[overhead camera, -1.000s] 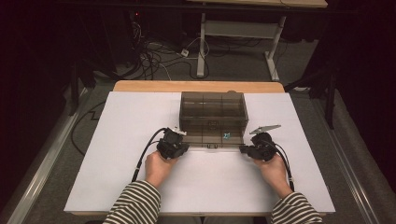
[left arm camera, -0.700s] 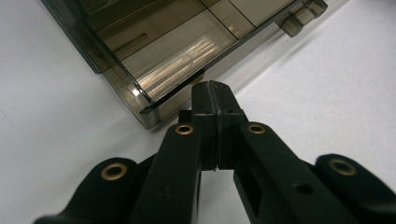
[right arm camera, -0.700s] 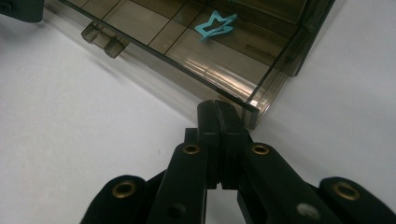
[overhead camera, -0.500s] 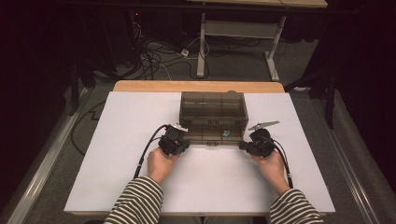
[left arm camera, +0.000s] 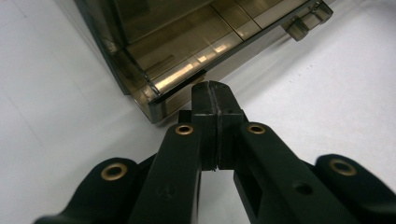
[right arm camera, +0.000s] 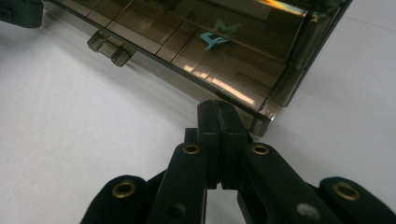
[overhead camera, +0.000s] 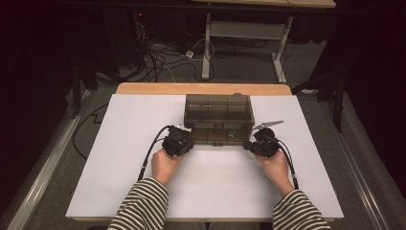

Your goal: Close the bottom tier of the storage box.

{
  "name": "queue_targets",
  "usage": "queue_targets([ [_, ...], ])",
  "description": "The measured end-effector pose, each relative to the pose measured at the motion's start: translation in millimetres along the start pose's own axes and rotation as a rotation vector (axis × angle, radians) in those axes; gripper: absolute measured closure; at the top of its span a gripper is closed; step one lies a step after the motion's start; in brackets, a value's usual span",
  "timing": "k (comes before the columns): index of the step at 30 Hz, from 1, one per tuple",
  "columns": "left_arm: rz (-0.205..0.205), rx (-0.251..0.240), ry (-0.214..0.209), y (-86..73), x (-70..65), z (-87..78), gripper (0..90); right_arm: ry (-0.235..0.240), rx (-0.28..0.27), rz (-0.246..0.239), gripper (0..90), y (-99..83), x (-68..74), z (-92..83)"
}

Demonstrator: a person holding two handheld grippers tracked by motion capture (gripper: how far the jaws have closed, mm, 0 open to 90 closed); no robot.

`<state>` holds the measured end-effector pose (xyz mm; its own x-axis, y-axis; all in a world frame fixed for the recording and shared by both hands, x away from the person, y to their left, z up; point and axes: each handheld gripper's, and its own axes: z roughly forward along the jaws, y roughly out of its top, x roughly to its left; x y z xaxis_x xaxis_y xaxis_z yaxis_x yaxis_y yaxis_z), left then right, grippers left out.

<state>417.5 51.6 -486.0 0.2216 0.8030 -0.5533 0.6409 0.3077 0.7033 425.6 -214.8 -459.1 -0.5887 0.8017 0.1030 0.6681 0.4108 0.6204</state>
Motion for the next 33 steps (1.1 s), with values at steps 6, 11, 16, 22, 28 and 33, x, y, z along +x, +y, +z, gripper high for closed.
queue_targets([
  [6, -0.004, -0.01, 0.002, 1.8, 2.2, 1.6, 87.1, -0.008, 0.0, 0.007, 90.0, 1.5, -2.0, 2.3],
  [11, 0.008, -0.003, 0.005, 2.9, 5.7, 3.5, 87.1, -0.017, 0.004, 0.018, 90.0, 2.8, -3.7, 5.5],
  [16, 0.002, -0.011, 0.01, 4.2, 5.7, 6.3, 87.1, -0.028, 0.003, 0.016, 90.0, 6.6, -4.3, 6.6],
  [22, 0.09, 0.05, 0.016, 7.6, 5.9, 6.6, 87.0, -0.041, 0.004, 0.014, 90.0, 10.0, -4.1, 7.2],
  [28, 0.048, 0.016, 0.019, 8.6, 4.9, 11.6, 87.0, -0.055, 0.003, 0.018, 90.0, 11.3, -6.8, 9.3],
  [33, 0.038, 0.009, 0.02, 11.1, 6.4, 13.3, 87.0, -0.063, -0.002, 0.029, 90.0, 12.3, -8.9, 11.2],
])
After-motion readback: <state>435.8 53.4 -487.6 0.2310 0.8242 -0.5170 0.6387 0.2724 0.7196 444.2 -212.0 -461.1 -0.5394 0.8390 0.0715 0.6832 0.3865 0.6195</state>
